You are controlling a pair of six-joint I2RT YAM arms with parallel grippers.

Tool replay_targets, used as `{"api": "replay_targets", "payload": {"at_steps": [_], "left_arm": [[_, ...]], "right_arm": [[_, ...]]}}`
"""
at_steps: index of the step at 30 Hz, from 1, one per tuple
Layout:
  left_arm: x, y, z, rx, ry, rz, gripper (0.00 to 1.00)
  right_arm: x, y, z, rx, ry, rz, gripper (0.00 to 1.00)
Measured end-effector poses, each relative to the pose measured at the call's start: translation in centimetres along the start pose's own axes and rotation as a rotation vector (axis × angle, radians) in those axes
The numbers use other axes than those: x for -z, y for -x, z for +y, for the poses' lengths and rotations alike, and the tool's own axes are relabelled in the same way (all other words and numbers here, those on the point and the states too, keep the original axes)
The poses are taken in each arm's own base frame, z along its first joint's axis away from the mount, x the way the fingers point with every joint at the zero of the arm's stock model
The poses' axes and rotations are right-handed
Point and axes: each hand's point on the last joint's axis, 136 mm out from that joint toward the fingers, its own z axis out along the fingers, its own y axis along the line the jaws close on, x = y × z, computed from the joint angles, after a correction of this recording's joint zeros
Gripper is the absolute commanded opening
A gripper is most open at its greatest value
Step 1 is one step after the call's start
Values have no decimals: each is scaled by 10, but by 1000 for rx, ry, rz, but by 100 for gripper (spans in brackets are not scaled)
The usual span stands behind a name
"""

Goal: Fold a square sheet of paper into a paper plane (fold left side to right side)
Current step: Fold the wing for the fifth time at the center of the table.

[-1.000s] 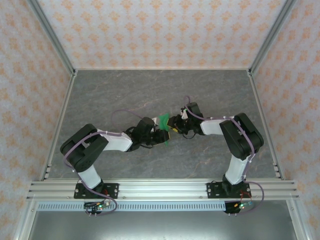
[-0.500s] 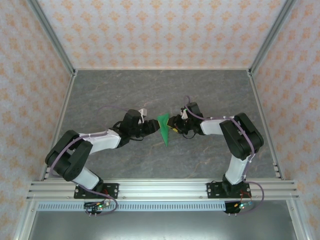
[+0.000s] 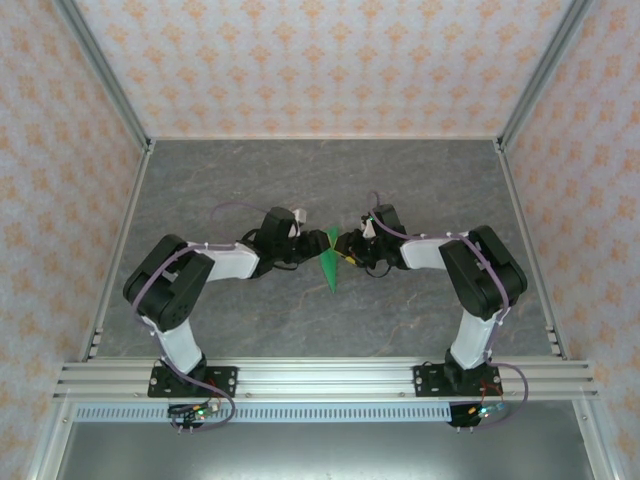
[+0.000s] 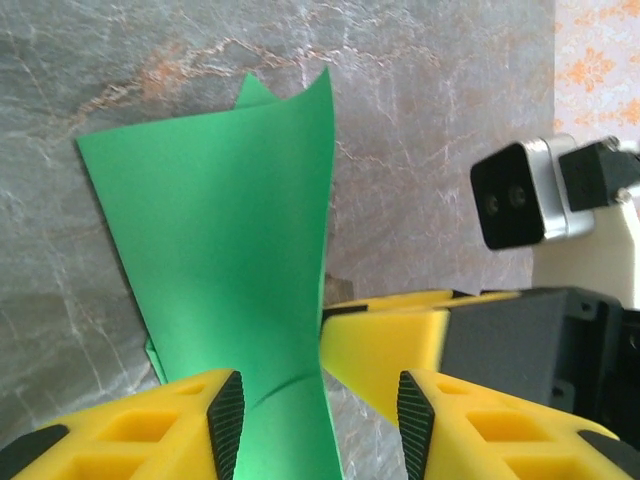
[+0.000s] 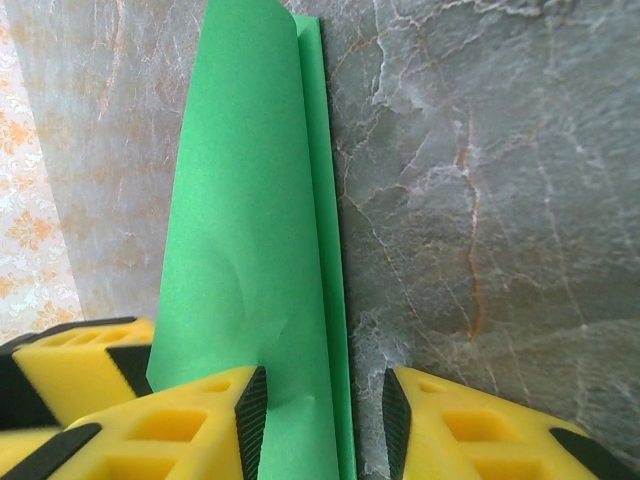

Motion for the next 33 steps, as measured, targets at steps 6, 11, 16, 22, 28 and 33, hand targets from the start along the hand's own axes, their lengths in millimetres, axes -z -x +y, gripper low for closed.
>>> {"api": "replay_targets", "payload": {"at_steps": [6, 11, 16, 22, 28, 33], "left_arm": [[-12, 2, 15, 39, 15, 9, 43], [-15, 2, 11, 38, -13, 16, 39], [-18, 5, 6, 43, -32, 13, 29], [-19, 6, 5, 39, -35, 12, 6], [-17, 11, 12, 18, -19, 1, 2], [-14, 15, 21, -15, 6, 0, 2]], "right_arm": [[0, 0, 1, 6, 0, 1, 40], [0, 0, 0, 9, -2, 6, 40], [0, -1, 0, 11, -2, 7, 40], [-1, -1, 0, 9, -5, 10, 40], [0, -1, 1, 21, -4, 11, 41], [1, -1, 2, 30, -1, 11, 45]]}}
